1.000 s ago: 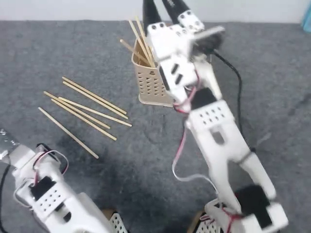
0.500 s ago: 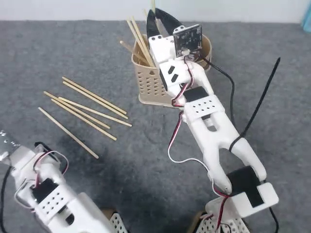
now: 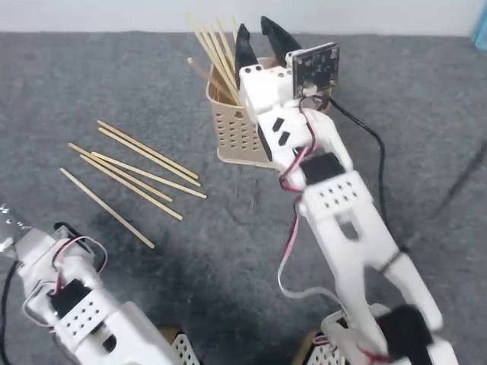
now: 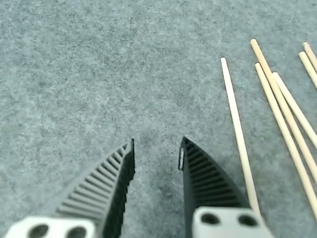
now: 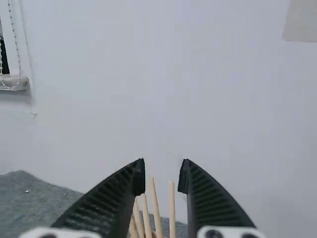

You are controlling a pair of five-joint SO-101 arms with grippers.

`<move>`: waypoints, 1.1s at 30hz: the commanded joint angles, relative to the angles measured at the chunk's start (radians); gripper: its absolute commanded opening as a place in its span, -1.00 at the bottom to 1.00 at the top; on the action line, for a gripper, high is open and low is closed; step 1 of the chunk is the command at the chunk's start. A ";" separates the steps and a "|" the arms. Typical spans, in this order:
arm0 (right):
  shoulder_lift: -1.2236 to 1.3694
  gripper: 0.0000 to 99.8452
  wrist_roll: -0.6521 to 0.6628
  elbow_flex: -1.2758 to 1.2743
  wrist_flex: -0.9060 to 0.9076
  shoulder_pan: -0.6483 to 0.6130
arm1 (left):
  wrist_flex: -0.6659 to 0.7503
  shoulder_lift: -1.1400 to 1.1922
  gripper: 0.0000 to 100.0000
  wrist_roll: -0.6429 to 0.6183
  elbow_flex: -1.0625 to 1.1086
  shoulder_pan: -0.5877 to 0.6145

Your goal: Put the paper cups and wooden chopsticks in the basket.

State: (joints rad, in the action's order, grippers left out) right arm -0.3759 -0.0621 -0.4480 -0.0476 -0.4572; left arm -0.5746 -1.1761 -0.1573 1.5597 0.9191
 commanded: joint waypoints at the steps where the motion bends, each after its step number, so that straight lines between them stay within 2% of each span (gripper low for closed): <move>1: -0.197 -0.74 -0.057 0.040 0.125 -0.022 | 0.015 -0.020 -0.73 0.012 0.001 -0.006; 4: -0.311 -0.75 -0.121 0.038 0.303 -0.030 | 0.015 -0.020 -0.73 0.012 0.001 -0.006; 8: -0.441 -0.75 -0.198 0.037 0.674 -0.031 | 0.015 -0.020 -0.73 0.012 0.001 -0.006; 11: -0.481 -0.85 -0.210 0.032 0.920 -0.031 | 0.015 -0.020 -0.73 0.012 0.001 -0.006; 13: -0.475 -0.98 -0.207 0.029 1.046 -0.031 | 0.015 -0.020 -0.73 0.011 0.001 -0.008; 16: -0.438 -0.95 -0.207 -0.048 1.162 -0.030 | 0.012 -0.020 -0.73 0.006 -0.002 -0.008; 18: -0.407 -0.98 -0.199 -0.135 1.181 -0.030 | -0.025 -0.020 -0.73 0.006 -0.019 -0.008; 22: -0.360 -0.99 -0.103 -0.279 1.176 -0.025 | -0.094 -0.018 -0.73 0.008 -0.056 -0.012; 28: -0.374 -0.99 -0.054 -0.413 1.173 -0.024 | -0.133 -0.018 -0.73 0.002 -0.101 -0.094; 33: -0.378 -0.99 -0.061 -0.634 0.984 -0.024 | -0.290 -0.017 -0.73 -0.089 -0.285 -0.100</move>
State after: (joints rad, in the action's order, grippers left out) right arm -0.7334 -0.1343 -0.9958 1.0587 -0.4833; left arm -0.7986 -1.1761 -0.1956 1.3986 0.8332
